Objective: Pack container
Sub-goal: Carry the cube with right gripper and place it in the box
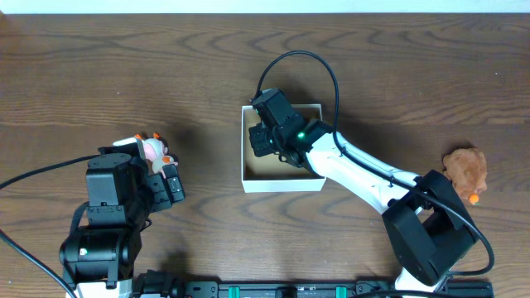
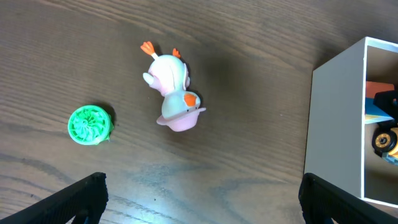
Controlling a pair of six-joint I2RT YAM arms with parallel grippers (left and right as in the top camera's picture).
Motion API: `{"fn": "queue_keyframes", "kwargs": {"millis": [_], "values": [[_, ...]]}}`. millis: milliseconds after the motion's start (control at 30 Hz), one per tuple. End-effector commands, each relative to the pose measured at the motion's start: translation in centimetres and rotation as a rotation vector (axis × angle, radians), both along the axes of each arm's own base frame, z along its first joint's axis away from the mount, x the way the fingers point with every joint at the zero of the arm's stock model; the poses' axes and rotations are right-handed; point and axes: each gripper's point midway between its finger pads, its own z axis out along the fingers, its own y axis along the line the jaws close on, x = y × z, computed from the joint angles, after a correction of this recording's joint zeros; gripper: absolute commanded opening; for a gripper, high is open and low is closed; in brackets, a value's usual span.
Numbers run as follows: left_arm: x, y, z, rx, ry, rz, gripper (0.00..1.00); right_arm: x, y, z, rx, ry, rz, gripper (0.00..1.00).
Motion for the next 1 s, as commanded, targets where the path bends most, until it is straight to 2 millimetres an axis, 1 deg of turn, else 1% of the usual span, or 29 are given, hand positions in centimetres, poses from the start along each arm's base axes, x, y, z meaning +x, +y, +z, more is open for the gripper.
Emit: {"fn": "queue_keyframes", "kwargs": {"millis": [0,400,467,633,833,967], "values": [[0.2,0.1,0.8,0.002,-0.020,0.009,0.98,0.4,0.5,0.3,0.000,-0.012,-0.012,0.04],[0.2,0.1,0.8,0.002,-0.020,0.009,0.98,0.9,-0.2,-3.3,-0.070,0.011,-0.048,0.08],[0.2,0.1,0.8,0.002,-0.020,0.009,0.98,1.0,-0.2,-3.6,-0.073,0.012,-0.049,0.08],[0.2,0.1,0.8,0.002,-0.020,0.009,0.98,1.6,-0.7,-3.4,-0.088,-0.013,-0.090,0.09],[0.2,0.1,0.8,0.002,-0.020,0.009,0.98,2.7,-0.3,-2.7,-0.055,-0.051,-0.100,0.13],[0.2,0.1,0.7,0.002,-0.020,0.009,0.98,3.2,-0.3,-2.4,-0.039,-0.064,-0.120,0.12]]}}
